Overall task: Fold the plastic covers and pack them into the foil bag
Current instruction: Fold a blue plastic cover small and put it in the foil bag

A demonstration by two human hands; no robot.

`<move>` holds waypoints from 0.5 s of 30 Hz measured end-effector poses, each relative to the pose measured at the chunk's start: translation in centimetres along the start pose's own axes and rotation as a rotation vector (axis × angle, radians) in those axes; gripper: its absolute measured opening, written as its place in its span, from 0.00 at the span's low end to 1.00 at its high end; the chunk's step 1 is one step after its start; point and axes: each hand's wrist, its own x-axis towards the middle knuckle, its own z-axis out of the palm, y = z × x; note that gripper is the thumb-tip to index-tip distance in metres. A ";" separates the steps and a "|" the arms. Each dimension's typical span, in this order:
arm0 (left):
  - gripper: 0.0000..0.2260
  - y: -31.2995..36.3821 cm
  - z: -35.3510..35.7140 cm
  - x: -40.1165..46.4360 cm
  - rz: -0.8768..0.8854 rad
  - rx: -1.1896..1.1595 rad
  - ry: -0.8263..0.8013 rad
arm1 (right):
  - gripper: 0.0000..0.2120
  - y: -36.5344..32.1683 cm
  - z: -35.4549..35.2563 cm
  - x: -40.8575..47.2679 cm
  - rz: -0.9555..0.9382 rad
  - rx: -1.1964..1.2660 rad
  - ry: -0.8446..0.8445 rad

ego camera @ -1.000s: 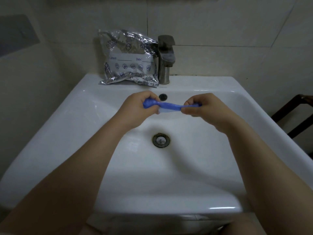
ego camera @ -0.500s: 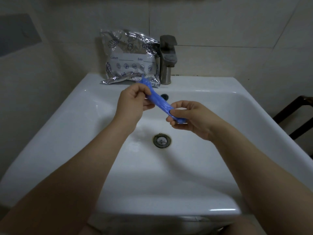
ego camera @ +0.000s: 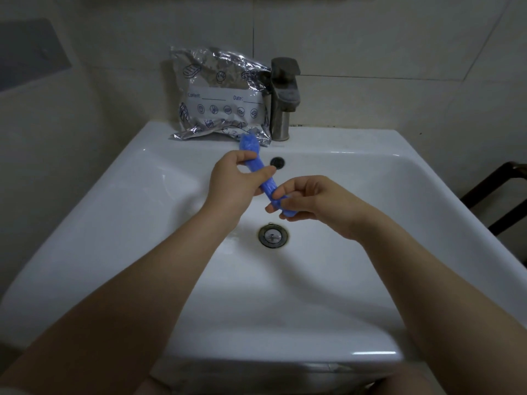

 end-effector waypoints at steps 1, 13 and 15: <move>0.15 0.0 0.0 0.0 0.003 -0.008 0.002 | 0.07 0.0 0.0 0.0 -0.005 0.011 -0.006; 0.14 0.5 0.3 -0.8 0.042 -0.064 -0.038 | 0.09 -0.1 -0.3 -0.6 -0.055 0.030 0.017; 0.14 0.6 0.5 -1.0 0.043 -0.077 -0.079 | 0.11 -0.1 -0.3 -0.5 -0.032 0.061 0.080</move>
